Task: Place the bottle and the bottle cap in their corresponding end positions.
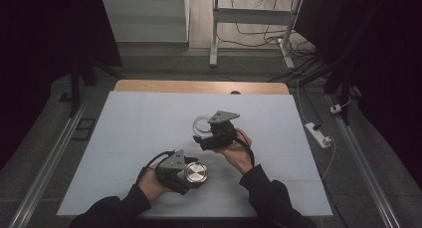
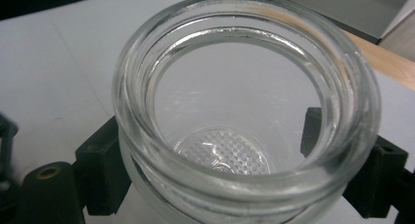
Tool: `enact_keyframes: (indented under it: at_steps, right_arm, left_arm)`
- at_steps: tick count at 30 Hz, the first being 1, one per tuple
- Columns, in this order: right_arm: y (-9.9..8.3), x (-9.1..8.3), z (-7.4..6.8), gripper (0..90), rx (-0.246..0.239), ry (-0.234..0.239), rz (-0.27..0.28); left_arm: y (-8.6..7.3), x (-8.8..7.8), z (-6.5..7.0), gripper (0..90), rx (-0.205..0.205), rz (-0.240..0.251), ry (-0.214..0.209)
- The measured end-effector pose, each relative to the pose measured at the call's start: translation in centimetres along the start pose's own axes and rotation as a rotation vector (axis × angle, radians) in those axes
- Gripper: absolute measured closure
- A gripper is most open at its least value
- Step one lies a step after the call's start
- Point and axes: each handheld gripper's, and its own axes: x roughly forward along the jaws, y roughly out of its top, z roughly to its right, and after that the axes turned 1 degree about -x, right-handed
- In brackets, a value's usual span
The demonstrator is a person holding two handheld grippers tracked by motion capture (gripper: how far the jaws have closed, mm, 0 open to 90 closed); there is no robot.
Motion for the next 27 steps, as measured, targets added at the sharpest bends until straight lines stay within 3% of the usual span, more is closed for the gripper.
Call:
enact_keyframes:
  at_steps: [9, 14, 18, 21, 24, 27]
  right_arm:
    - [-0.4, 2.3, 0.8, 15.2, 0.024, -0.041, -0.030]
    - [-0.9, 3.4, 0.9, 15.2, 0.018, -0.051, -0.050]
    - [-1.3, 3.9, 0.9, 15.2, 0.006, -0.056, -0.067]
    - [-1.7, 4.2, 1.1, 15.1, 0.012, -0.048, -0.075]
    - [-1.8, 4.3, 1.5, 14.9, 0.053, -0.034, -0.082]
    - [-1.7, 4.2, 1.4, 14.8, 0.041, -0.042, -0.090]
  left_arm:
    - [-0.2, 1.9, -0.6, 20.6, -0.012, -0.046, 0.023]
    - [-0.1, 2.8, -0.8, 20.5, -0.008, -0.102, 0.029]
    - [0.0, 3.2, -1.0, 20.5, -0.007, -0.139, 0.036]
    - [0.0, 3.3, -1.3, 20.3, -0.050, -0.166, 0.022]
    - [-0.1, 3.5, -1.4, 19.4, -0.042, -0.193, 0.028]
    - [-0.1, 3.6, -1.3, 18.7, -0.038, -0.204, 0.033]
